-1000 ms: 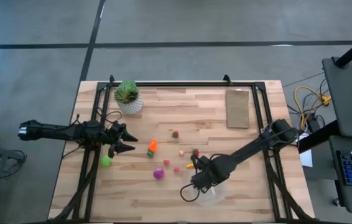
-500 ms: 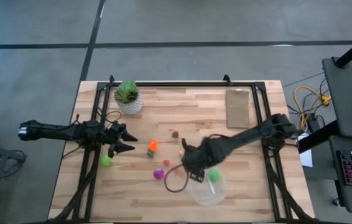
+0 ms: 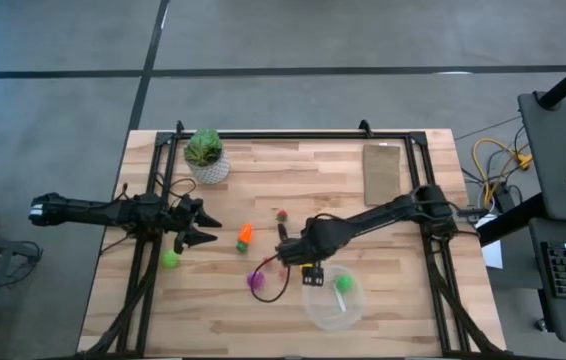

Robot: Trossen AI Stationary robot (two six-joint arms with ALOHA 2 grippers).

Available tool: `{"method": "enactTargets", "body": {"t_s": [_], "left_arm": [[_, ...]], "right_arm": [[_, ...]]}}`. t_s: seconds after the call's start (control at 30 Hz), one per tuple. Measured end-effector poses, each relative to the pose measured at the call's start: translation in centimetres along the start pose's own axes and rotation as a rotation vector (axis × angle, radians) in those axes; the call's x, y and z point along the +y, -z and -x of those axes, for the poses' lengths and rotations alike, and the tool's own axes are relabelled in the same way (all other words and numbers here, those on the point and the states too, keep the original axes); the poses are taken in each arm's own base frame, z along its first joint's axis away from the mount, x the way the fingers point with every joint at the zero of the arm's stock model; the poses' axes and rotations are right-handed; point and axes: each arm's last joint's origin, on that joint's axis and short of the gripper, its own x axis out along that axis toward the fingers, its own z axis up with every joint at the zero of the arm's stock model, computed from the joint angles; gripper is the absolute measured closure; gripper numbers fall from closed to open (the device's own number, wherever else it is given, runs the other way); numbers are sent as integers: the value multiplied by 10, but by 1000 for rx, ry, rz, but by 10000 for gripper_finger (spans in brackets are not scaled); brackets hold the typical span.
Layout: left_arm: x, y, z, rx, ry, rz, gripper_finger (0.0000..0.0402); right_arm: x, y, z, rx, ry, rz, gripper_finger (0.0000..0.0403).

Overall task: Pick and placing Produce into tupperware
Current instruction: Put the corn into the transparent bin

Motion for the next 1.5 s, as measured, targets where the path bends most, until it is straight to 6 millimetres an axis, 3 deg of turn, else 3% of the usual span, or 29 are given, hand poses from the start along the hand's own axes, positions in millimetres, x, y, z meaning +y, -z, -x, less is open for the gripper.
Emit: {"method": "enactTargets", "body": {"t_s": [0.27, 0.57, 0.77, 1.5], "left_arm": [[0, 0, 0, 4, -2, 0, 162], [0, 0, 0, 4, -2, 0, 162], [0, 1, 0, 5, -2, 0, 162], [1, 1, 0, 6, -4, 1, 162]], "right_arm": [[8, -15, -25, 38, -38, 50, 83], [9, -20, -21, 13, -47, -1, 172], [13, -18, -23, 18, -51, -9, 206], [13, -7, -43, 94, -111, -14, 216]]}}
